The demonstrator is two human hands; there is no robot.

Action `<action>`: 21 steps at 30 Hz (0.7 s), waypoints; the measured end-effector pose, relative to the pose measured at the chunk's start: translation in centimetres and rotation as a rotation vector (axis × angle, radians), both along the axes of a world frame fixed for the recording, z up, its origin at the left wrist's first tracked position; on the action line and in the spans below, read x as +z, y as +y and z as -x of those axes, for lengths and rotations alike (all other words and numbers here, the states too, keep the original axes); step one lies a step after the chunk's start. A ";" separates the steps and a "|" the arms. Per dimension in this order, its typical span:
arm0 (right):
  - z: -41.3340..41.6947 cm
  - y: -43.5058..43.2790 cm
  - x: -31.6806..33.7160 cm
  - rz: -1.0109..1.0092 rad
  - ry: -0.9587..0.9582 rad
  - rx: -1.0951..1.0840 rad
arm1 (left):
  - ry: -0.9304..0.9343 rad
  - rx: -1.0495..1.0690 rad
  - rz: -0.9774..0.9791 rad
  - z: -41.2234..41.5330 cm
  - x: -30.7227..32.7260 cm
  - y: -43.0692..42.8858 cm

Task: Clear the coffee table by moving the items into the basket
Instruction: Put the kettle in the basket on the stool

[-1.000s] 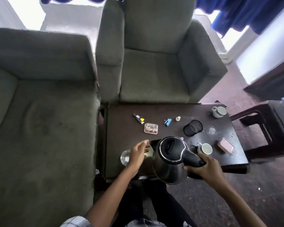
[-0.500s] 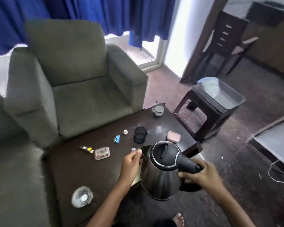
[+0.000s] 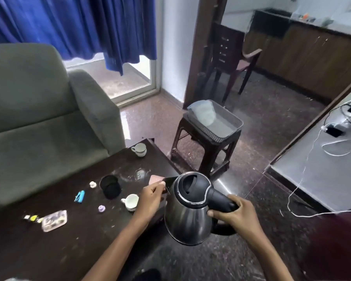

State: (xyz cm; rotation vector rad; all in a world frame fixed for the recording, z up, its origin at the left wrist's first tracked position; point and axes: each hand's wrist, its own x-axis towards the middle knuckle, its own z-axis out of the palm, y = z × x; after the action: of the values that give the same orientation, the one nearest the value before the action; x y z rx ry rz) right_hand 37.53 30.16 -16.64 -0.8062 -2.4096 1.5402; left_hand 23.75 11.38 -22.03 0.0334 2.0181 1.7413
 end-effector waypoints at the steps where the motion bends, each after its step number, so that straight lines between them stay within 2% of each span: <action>1: 0.1 1.2 0.0 0.005 0.006 -0.006 | 0.007 -0.012 0.025 0.3 0.0 1.3; 7: 2.5 8.3 -0.3 0.018 0.021 -0.015 | -0.004 -0.026 0.035 3.2 0.1 9.2; 12: 6.9 15.6 -1.7 0.017 -0.022 -0.059 | 0.057 -0.091 0.108 7.9 -0.4 16.0; 17: 13.0 23.6 -0.6 0.027 -0.062 -0.024 | 0.071 -0.223 0.002 13.2 1.3 23.1; 21: 18.5 30.1 0.2 -0.003 -0.103 0.061 | 0.081 -0.272 -0.012 17.9 1.6 27.8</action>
State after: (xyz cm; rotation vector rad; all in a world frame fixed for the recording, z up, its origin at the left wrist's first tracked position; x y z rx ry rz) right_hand 19.06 60.22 -16.43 -0.8390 -2.5307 1.5527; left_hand 5.85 39.16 -20.42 0.3702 1.9550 1.6021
